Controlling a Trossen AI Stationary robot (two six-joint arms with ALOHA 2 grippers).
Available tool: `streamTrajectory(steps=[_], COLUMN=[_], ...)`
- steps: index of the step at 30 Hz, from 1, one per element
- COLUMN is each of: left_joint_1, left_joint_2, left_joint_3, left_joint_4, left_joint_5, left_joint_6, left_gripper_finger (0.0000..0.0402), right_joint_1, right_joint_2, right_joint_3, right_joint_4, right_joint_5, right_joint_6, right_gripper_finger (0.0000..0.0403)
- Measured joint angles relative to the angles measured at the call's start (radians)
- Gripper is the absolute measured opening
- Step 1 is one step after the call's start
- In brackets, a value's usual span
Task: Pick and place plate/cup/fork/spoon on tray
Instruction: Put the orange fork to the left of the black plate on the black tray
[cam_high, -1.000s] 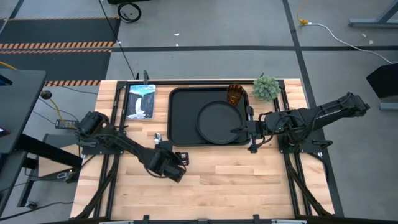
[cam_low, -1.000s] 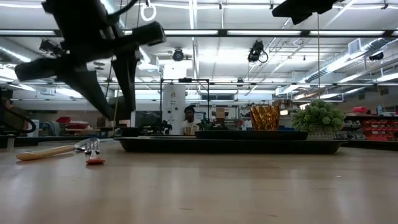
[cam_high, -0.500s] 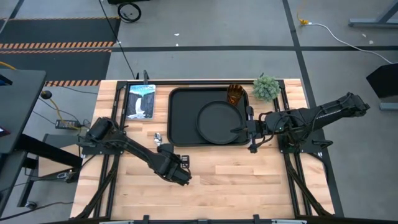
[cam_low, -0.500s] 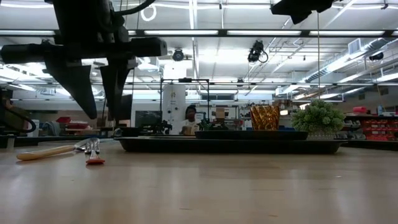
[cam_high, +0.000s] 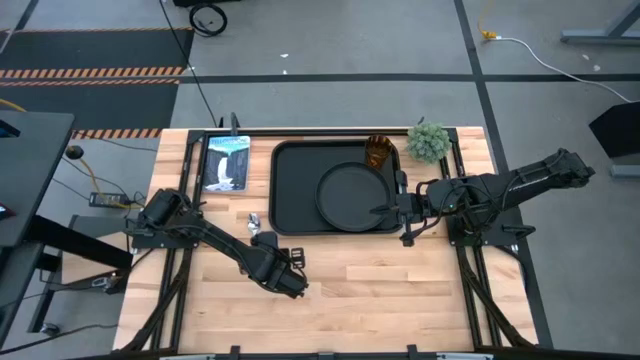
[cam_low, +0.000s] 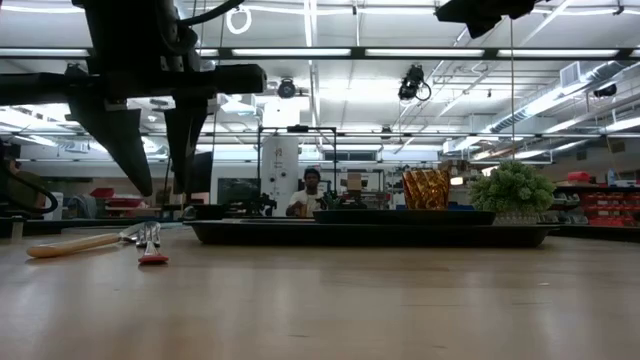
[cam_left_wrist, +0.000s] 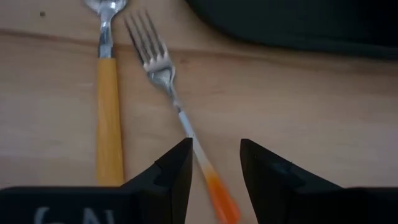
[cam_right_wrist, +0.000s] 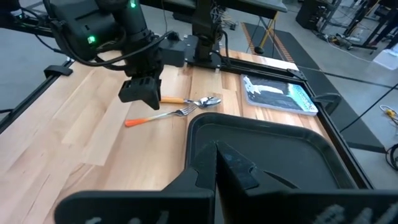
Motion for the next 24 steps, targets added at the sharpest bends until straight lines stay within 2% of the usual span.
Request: streamTrajectory(steps=[11, 24], left_joint_1=[-0.002, -0.022], left_joint_2=[0.068, 0.076], left_joint_3=[-0.002, -0.002], left_joint_4=[0.023, 0.034], left_joint_5=[0.109, 0.112], left_joint_6=[-0.013, -0.031], left_gripper_finger=[0.0142, 0.0142], right_joint_1=[0.0, 0.0], right_joint_2=[0.0, 0.0], right_joint_3=[-0.002, -0.003], right_joint_4=[-0.002, 0.016], right_joint_5=[-0.013, -0.019], right_joint_6=[-0.014, -0.004], right_gripper_finger=[0.0009, 0.0009])
